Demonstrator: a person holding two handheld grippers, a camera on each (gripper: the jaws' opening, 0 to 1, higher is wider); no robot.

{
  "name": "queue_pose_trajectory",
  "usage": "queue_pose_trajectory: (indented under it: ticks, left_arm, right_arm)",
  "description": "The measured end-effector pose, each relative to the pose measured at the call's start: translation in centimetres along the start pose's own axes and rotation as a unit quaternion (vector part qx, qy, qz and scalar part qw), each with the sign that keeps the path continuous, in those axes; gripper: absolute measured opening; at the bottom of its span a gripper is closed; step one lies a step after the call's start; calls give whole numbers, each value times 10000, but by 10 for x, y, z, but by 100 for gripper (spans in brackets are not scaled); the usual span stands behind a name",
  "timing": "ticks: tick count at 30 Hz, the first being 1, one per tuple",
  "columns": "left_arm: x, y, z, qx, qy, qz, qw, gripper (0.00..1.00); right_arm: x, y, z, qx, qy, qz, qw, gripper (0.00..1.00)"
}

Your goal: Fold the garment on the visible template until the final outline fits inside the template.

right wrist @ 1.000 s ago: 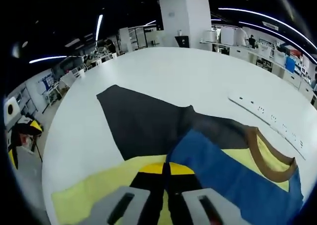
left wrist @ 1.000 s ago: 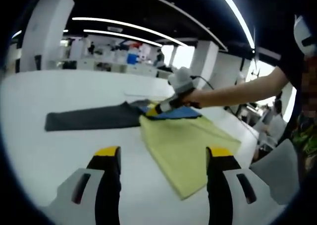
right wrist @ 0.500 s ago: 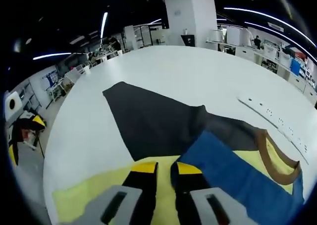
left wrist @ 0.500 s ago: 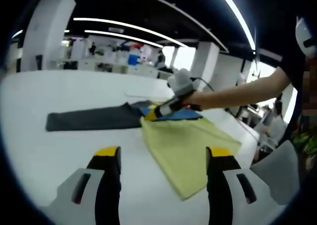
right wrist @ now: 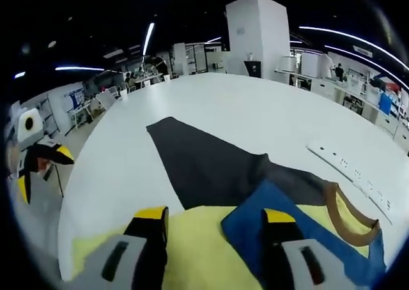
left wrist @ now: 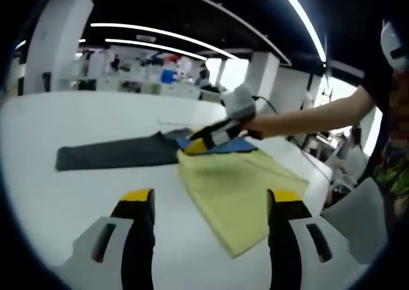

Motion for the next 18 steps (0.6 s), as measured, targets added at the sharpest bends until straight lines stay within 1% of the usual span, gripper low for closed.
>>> queue_pose_trajectory:
  ticks: [5,7,10,11,12,13,15,16,18]
  left_arm:
    - [2,1,1,-57,52,55,10000,69]
    - [2,2,1,-71,79,84,9999,69]
    - [2,0,0,-20,115,96,9999,71]
    - [1,-1,-2,-5,101,120,9999,71]
    - [1,-2,-3,14,92,136,9999,71]
    - [0,-2,-3,-2,97,140,9999,71]
    - [-3,-6,-6,-53,62,253,9996,71]
    - [-4,-8,-7,-83,63,248,9996,71]
    - [-4,-15,-8,-159,78,418,9990,71]
  right_arm:
    - [3,7,-17,43,-27,19,10000,74]
    - [4,10,-28,87,45,28,9999,79]
    - [2,15,-47,202,84,88,9997,89]
    - [2,16,-52,219,79,111,9997,93]
    - [6,16,-55,246,64,134,9996,98]
    - [8,16,-59,273,62,154,9995,100]
    - [13,18,-76,285,91,132,9995,100]
    - [11,19,-84,309,121,137,9994,100]
    - [15,20,-99,360,192,155,9990,100]
Point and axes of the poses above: the point that each gripper's makers call its tool centre point, and the gripper's own axes: z roughly forward along the fingers, x roughly to its right, y roughly out of its underside, the point moved 10 cm from there along -z, roughly backward along the fingers, and after that the axes turned 8 degrees about x, right-handed, at the moved point
